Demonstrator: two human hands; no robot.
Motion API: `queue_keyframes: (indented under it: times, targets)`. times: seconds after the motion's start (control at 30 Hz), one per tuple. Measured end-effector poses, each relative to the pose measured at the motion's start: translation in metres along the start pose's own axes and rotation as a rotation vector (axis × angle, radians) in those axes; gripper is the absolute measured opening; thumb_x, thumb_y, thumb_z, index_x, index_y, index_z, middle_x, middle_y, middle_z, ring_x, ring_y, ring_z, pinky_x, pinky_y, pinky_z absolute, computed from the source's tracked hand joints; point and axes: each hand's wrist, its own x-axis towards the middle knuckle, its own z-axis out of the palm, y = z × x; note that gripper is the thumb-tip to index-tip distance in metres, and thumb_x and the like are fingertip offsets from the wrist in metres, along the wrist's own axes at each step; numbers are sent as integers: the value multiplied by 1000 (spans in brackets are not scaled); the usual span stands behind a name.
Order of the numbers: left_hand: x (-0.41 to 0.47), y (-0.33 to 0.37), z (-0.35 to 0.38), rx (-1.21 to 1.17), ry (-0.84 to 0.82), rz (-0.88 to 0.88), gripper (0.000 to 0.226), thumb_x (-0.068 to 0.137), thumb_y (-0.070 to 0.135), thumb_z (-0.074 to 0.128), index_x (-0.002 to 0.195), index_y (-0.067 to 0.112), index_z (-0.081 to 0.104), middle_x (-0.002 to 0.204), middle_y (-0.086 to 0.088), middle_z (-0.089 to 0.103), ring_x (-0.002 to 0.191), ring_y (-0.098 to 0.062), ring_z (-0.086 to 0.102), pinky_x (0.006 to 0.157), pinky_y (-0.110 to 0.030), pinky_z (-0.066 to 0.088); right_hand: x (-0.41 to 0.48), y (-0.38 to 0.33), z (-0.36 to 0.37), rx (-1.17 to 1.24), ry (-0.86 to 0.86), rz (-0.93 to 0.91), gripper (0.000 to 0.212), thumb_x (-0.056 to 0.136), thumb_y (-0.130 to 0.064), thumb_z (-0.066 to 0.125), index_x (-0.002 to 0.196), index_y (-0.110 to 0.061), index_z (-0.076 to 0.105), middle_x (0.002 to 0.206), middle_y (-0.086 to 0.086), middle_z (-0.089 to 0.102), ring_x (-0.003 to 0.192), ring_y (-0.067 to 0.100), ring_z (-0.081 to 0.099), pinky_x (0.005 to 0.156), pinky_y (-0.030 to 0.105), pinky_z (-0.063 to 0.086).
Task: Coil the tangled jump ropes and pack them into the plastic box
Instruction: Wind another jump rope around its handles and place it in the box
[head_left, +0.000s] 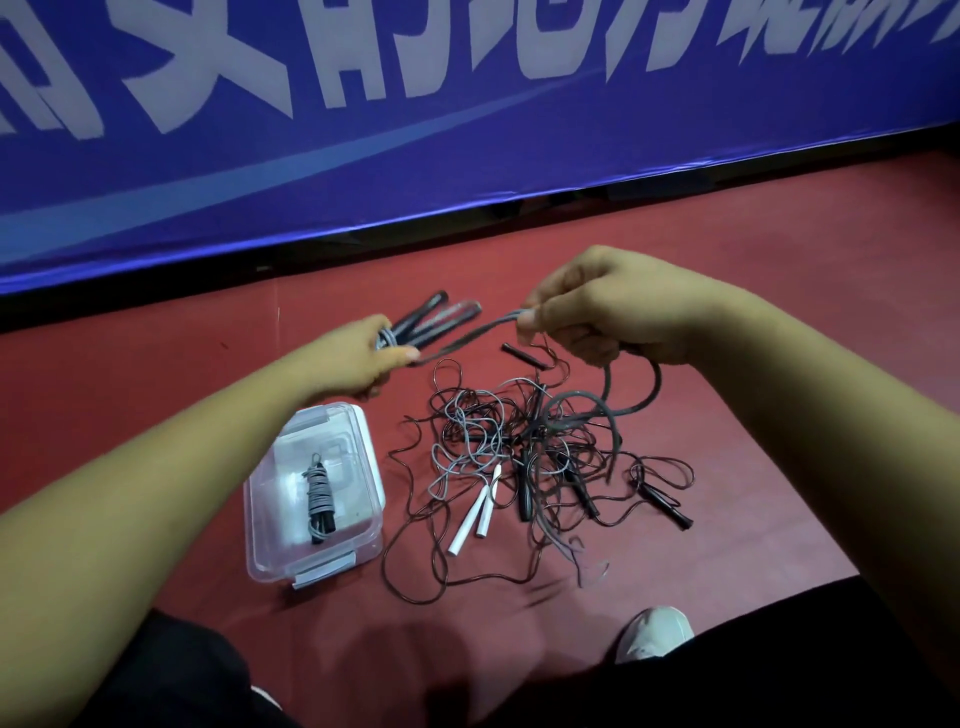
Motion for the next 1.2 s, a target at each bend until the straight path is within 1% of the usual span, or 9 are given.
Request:
queue_keyframes:
  times: [0.1, 0.23, 0.4, 0.5, 0.67, 0.8, 0.9, 1.07, 1.2]
  targets:
    - [-7, 6, 10, 133, -158, 28, 28, 95, 40, 61, 102, 15, 51, 65, -8, 56, 54, -21, 53, 52, -30, 43, 1, 1, -3, 100, 96, -19, 14, 95, -3, 58, 96, 10, 64, 53, 2, 28, 43, 13, 23, 43, 21, 19]
    - [-25, 32, 22, 550, -228, 175, 33, 92, 54, 56, 96, 22, 50, 77, 2, 56, 63, -11, 51, 56, -27, 38, 4, 1, -3, 130, 145, -48, 15, 95, -4, 58, 95, 11, 63, 52, 2, 27, 42, 13, 24, 42, 20, 20]
    - [-47, 43, 45, 763, -299, 258, 53, 79, 76, 54, 83, 23, 49, 72, 5, 52, 63, -8, 47, 58, -31, 36, 14, 6, 0, -89, 232, -92, 19, 95, -9, 63, 88, 8, 67, 48, 0, 38, 40, 15, 34, 44, 24, 28]
    - [-49, 45, 49, 823, -321, 363, 46, 87, 68, 54, 86, 22, 45, 67, 4, 48, 58, -8, 42, 56, -33, 35, 17, 13, -3, -281, 306, -113, 15, 94, -14, 67, 90, -1, 73, 49, -1, 45, 39, 13, 45, 44, 23, 37]
    - [-48, 50, 17, 802, -332, 526, 18, 92, 34, 62, 92, 33, 43, 68, 4, 56, 57, -11, 54, 63, -37, 51, 23, 29, -10, -290, 355, -125, 17, 91, -19, 71, 97, -3, 75, 52, 3, 53, 39, 8, 54, 44, 19, 43]
    - [-59, 64, -10, 552, -237, 623, 17, 89, 32, 67, 93, 36, 52, 62, 6, 51, 52, -7, 45, 52, -21, 36, 29, 40, -16, -195, 323, -127, 25, 86, -27, 76, 90, -3, 75, 58, 13, 58, 48, 18, 57, 56, 30, 45]
    - [-65, 63, -16, 261, -214, 606, 19, 88, 30, 72, 94, 40, 57, 69, 14, 55, 57, -3, 46, 56, -20, 38, 32, 44, -9, -213, 272, -124, 25, 87, -25, 74, 85, 0, 74, 57, 15, 59, 49, 22, 52, 57, 33, 40]
    - [-56, 65, -12, -722, -138, 458, 12, 90, 10, 52, 91, 19, 44, 63, 5, 49, 51, -10, 38, 49, -23, 35, 33, 49, 5, 81, -77, 41, 30, 89, -34, 61, 81, -5, 64, 60, 8, 53, 53, 21, 57, 57, 30, 39]
    - [-39, 55, -31, -1059, 78, 296, 13, 99, 12, 46, 95, 24, 47, 58, 1, 35, 48, -10, 32, 52, -26, 26, 34, 45, 9, 283, -159, 95, 25, 87, -31, 61, 81, -7, 59, 60, 1, 46, 48, 16, 45, 54, 28, 42]
